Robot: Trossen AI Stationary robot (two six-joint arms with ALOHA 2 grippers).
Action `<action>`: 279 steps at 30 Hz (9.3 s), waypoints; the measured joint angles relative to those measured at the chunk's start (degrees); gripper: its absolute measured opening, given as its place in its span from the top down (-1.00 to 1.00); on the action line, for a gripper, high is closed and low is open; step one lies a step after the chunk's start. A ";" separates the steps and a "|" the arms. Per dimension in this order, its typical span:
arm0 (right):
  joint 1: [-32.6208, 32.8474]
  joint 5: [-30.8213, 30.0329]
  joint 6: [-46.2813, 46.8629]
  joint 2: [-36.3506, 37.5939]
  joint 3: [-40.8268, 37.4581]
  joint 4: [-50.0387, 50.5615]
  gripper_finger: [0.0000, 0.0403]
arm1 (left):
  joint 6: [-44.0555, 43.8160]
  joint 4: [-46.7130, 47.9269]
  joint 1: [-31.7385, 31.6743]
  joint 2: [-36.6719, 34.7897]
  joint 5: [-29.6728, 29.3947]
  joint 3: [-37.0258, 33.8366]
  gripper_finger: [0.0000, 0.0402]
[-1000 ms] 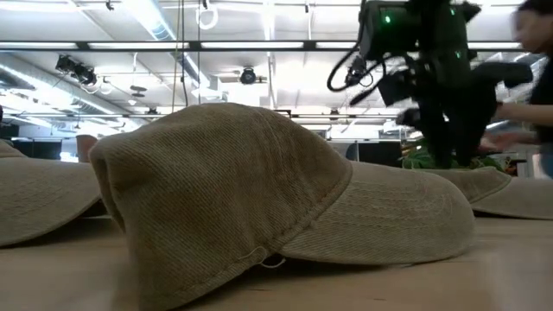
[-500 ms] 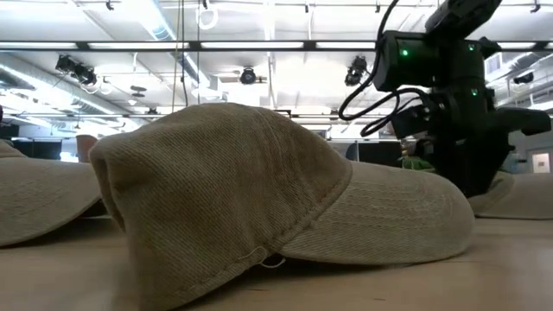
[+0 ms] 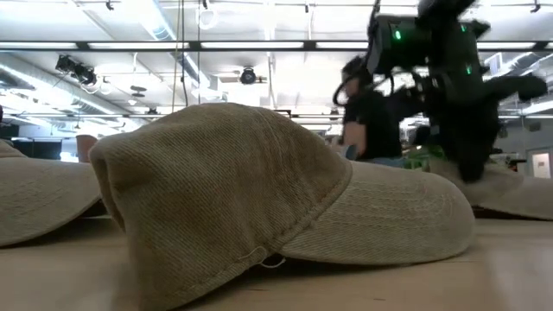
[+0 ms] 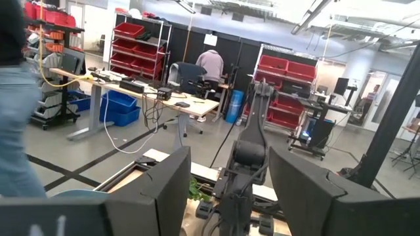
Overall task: Pick & Place hat
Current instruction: Put the top brown cap into the blue bin, then put the right brown cap into the blue bin, then put the brown cap into the blue bin
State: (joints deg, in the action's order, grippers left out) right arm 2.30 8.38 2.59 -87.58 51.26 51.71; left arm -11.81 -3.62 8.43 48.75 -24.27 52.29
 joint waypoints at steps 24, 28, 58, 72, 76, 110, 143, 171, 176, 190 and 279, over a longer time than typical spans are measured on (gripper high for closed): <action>-3.39 -34.72 -43.72 0.07 44.95 1.21 0.96 | 0.31 0.00 0.07 0.00 0.02 0.00 -0.04; -8.00 -34.41 -50.57 -2.31 44.29 -7.38 0.96 | 0.43 0.02 0.07 0.00 0.02 0.00 -0.04; -19.10 -30.47 -77.78 -27.64 44.17 -9.73 0.97 | 0.44 0.22 0.07 0.00 0.00 0.00 -0.04; -20.52 -21.86 -77.09 -27.60 44.17 -11.41 0.80 | 0.42 0.57 0.04 0.00 0.02 0.00 -0.04; -20.61 -22.80 -73.25 -27.60 44.17 -10.54 0.69 | 0.16 0.57 0.04 0.00 0.01 0.00 -0.04; -0.30 -6.55 -6.78 -6.58 44.20 9.43 0.11 | -20.59 19.23 10.50 2.59 3.13 -0.02 -0.04; 17.62 -11.56 25.87 -23.33 44.20 -7.27 0.11 | -22.14 22.63 18.92 24.21 8.52 -0.02 -0.04; 16.24 -9.91 28.17 -36.04 44.20 -10.95 0.58 | -23.69 22.77 20.11 24.00 9.09 -0.02 -0.04; 16.24 -7.70 26.29 -35.25 44.20 -8.85 0.92 | -23.74 22.54 20.11 24.00 9.05 -0.02 -0.04; 14.97 -9.77 19.84 -18.51 46.62 4.85 0.98 | -25.26 18.89 20.10 24.00 9.03 -0.02 -0.04; -24.62 -13.81 -15.03 -18.43 46.58 -3.81 0.11 | -34.72 20.89 19.99 23.98 11.24 0.00 -0.04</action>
State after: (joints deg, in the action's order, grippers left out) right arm -22.31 -5.42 -12.44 -106.01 97.84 47.89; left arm -46.53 17.27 28.42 72.73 -13.03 52.29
